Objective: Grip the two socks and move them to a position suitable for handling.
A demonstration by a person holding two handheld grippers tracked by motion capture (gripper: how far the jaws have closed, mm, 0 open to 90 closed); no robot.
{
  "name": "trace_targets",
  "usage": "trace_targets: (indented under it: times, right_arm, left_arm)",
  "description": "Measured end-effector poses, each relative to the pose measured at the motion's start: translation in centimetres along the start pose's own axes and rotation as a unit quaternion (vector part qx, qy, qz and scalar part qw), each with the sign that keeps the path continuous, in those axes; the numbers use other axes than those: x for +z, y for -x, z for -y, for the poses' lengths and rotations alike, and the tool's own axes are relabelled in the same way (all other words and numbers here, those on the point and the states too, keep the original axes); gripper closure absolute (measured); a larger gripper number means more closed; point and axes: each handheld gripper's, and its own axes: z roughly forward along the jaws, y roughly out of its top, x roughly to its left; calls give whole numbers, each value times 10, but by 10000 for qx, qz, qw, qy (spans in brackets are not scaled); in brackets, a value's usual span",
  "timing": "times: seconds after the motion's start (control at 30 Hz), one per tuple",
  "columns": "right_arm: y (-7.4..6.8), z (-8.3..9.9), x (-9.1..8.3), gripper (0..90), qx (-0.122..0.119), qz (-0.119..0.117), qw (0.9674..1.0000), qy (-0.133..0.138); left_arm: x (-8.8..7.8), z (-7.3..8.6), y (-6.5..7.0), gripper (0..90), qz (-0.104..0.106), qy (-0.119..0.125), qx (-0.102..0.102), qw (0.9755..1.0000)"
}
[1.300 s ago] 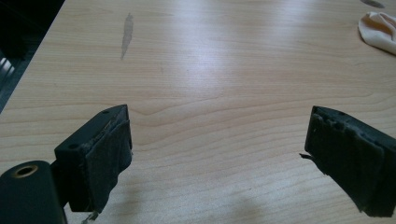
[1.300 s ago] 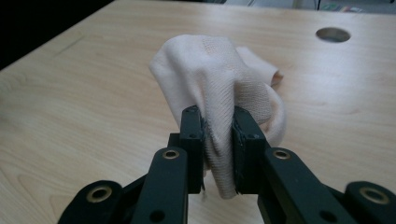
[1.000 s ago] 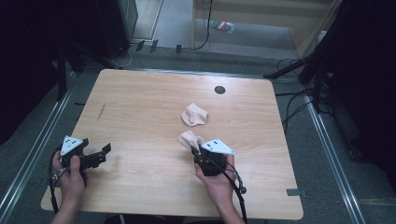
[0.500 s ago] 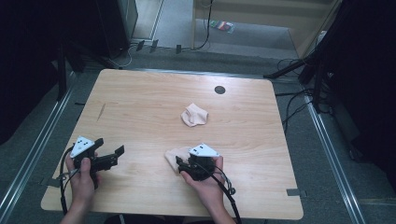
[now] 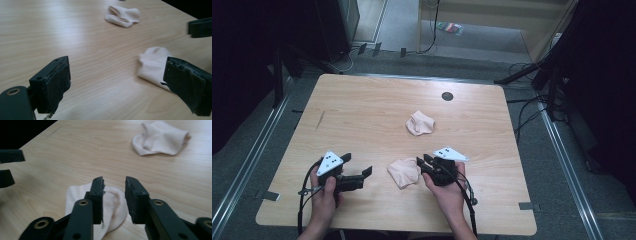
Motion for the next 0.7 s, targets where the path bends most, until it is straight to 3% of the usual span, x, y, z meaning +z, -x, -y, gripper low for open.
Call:
trace_targets:
  times: [0.1,0.27,0.3,0.4,0.57,0.6,0.63,0.67,0.7]
  right_arm:
    - [-4,4,9,732,-110,-136,9997,-159]
    - [-5,9,22,656,-135,-97,9994,-298]
    - [-3,12,28,596,-90,35,9991,-402]
    - [-1,16,33,572,17,-14,9993,-382]
    - [-4,19,41,554,-80,36,9990,-449]
    - [-5,19,41,558,-93,40,9988,-483]
    - [-6,20,43,563,-168,50,9986,-493]
    - [-6,20,43,563,-168,50,9986,-493]
    - [-7,22,44,568,-261,71,9982,-544]
  left_arm:
    - [5,0,11,79,241,-36,67,9997]
    - [13,3,18,79,394,-176,125,9990]
    - [15,4,20,135,335,-202,165,9991]
    - [17,6,23,212,337,-244,188,9990]
    - [20,9,26,412,386,-379,276,9982]
    - [22,10,27,444,459,-440,290,9976]
    - [26,13,28,484,700,-617,326,9951]
    - [26,13,28,517,700,-617,326,9951]
    - [29,14,31,517,809,-745,372,9932]
